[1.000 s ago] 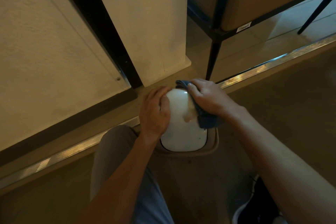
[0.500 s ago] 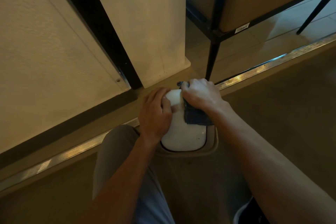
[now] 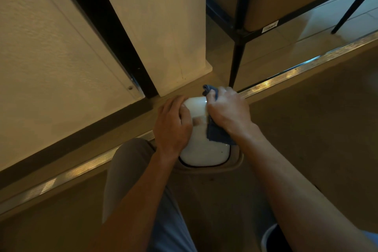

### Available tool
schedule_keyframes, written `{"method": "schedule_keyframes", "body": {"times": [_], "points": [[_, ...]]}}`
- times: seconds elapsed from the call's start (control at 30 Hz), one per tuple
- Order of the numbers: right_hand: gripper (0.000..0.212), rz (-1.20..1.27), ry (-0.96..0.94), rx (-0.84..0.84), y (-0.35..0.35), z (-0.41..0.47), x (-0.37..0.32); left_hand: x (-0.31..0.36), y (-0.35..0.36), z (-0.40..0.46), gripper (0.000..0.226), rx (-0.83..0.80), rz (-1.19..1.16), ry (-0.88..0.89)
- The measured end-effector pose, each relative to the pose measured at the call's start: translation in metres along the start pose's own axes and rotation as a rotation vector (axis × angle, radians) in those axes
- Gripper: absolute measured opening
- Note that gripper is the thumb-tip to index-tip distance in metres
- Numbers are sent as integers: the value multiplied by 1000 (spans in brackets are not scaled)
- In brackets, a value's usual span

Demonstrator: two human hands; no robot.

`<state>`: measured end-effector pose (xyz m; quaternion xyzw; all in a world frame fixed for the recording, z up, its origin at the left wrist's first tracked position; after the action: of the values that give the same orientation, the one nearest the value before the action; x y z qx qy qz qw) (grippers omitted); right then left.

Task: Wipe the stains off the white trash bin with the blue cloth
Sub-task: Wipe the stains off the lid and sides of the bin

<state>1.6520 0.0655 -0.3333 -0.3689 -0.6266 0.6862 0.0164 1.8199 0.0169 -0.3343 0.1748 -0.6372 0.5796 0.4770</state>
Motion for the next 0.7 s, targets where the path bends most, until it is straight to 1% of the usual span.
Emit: {"method": "schedule_keyframes", "body": {"times": [0.07, 0.13, 0.17, 0.2, 0.27, 0.33, 0.37, 0.4, 0.47, 0.5, 0.57, 0.6, 0.63, 0.7], "points": [[39, -135, -146, 113, -4, -9, -14, 0, -1, 0, 37, 5, 5, 9], [39, -131, -310, 181, -8, -23, -17, 0, 0, 0, 36, 7, 12, 17], [39, -86, -338, 173, -10, -26, -14, 0, 1, 0, 38, 7, 16, 15], [40, -28, -315, 140, -11, -25, -8, 0, 1, 0, 38, 7, 22, 10], [40, 58, -162, 62, -9, -15, 2, 1, 2, 0, 39, 8, 30, 7], [41, 60, 7, -12, -6, 0, 4, 2, 1, 0, 39, -2, 25, 12], [42, 23, 54, -24, -4, 4, 2, 2, 1, 0, 39, -6, 23, 9], [42, -29, 62, -9, -3, 5, 0, 3, 0, 0, 40, -8, 25, 4], [38, -77, -38, 61, -5, 0, -6, 4, 0, 0, 41, -3, 30, -4], [36, -50, -139, 87, -7, -5, -7, 6, 0, 0, 41, -1, 32, -6], [34, 53, -334, 80, -11, -14, -5, 7, -1, -1, 41, 6, 35, -9], [35, 120, -360, 59, -12, -16, 0, 7, -1, -1, 41, 5, 36, -10], [34, 187, -331, 44, -12, -15, 5, 7, -1, -1, 39, 2, 35, -9], [30, 276, -182, 59, -11, -12, 11, 7, -1, -2, 34, -1, 28, -8]]}}
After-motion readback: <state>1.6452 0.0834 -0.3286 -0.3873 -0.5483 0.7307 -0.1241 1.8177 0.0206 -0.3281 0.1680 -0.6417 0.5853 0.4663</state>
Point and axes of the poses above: each hand's wrist, its own z-axis towards the middle knuckle, its own y-axis out of the palm, x = y × z, the point moved 5 cm from there along z, towards the middle knuckle, and after that the axes turned 9 degrees about -z, right-handed, at the moved point
